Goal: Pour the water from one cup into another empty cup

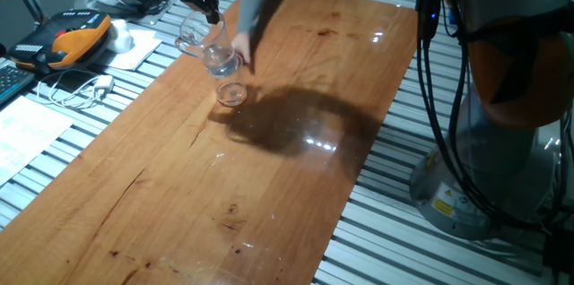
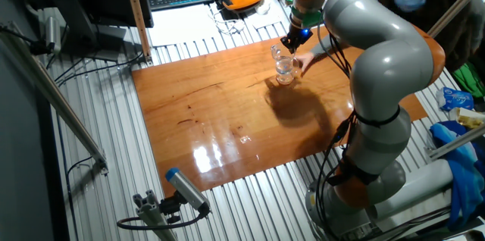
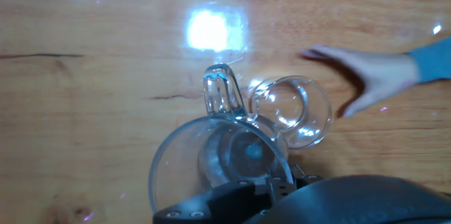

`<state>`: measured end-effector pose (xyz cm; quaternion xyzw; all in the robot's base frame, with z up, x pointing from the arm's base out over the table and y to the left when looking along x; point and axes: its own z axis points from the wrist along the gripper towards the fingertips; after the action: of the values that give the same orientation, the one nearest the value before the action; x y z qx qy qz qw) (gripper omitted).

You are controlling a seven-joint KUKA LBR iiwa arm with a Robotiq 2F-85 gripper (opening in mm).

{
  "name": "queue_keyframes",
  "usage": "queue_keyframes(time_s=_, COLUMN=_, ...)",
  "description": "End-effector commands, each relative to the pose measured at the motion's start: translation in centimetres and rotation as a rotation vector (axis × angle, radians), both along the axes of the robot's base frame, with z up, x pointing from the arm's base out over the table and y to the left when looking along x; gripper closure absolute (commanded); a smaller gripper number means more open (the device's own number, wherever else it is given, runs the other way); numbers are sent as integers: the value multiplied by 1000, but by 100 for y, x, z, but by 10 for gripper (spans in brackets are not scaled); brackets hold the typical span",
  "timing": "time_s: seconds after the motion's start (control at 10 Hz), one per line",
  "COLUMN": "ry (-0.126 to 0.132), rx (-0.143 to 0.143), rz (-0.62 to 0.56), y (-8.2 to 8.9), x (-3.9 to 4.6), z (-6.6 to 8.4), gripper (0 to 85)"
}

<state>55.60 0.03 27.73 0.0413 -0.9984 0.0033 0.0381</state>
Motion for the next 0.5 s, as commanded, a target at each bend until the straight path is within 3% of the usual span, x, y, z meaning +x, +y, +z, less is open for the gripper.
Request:
queue_keyframes(time_s=0.0, ry=8, rx=3, rz=0, y=0, x=2, z=1, gripper=850)
queue_keyframes(time_s=0.2, ry=22, rx=28, rz=-13, y=0, x=2, z=1, gripper=850)
queue_keyframes(time_s=0.4, ry=31, rx=34, rz=-16, y=0, x=2, z=1, gripper=850)
